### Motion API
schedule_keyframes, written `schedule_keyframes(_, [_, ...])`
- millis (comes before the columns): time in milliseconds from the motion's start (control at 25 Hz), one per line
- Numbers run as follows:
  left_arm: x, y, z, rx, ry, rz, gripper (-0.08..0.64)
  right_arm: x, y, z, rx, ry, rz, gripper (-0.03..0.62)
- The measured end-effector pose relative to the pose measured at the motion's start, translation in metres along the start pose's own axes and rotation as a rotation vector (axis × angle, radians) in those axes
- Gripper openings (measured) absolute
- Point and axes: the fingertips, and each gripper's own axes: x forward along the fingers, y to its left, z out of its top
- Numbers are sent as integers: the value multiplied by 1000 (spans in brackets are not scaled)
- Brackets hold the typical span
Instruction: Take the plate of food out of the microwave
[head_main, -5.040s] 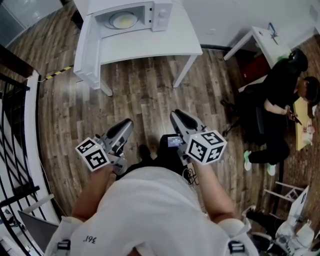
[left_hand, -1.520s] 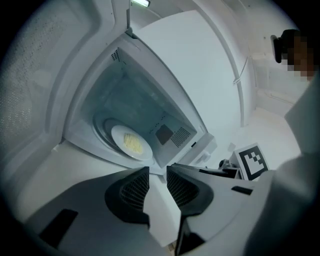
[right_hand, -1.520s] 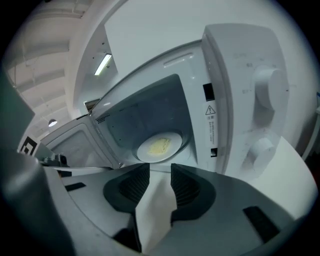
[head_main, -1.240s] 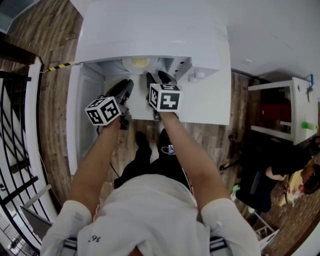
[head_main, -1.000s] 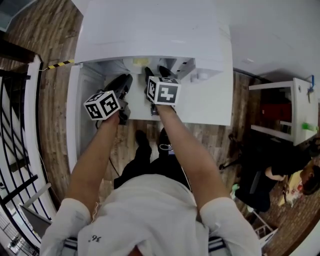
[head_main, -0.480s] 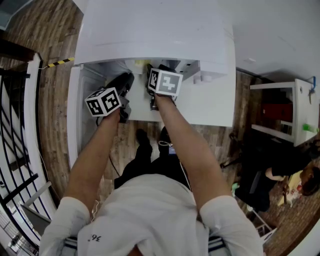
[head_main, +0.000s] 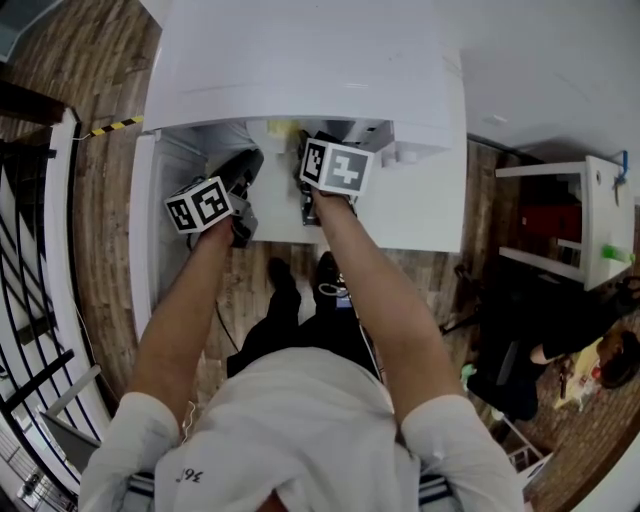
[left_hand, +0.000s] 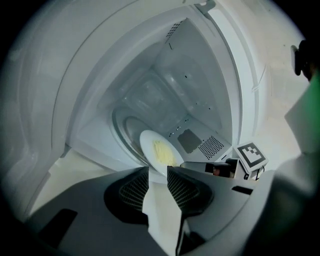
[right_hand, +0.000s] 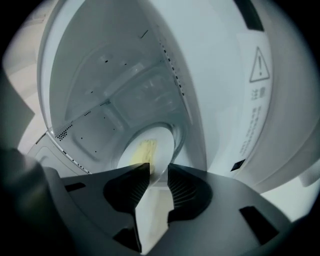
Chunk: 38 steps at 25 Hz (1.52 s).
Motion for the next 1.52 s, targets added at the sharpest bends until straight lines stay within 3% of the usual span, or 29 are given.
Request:
schedule_keyframes(280, [4,-4,-3,-45,-6,-53,149,-13,-16,-13,123,21,36,112])
schedule_keyframes(480, [14,-12,-10,-93,12,-121,152,-22,-26,-23,134,38,41,109])
schedule_keyframes(680, [25,-24,-13,-88,23,-174,150,-29,-30,-23,126,45,58,107])
schedule_keyframes(1520, [16,-34,-15,-120,0,-155,89,-45,-28,-19,80,36,96,100])
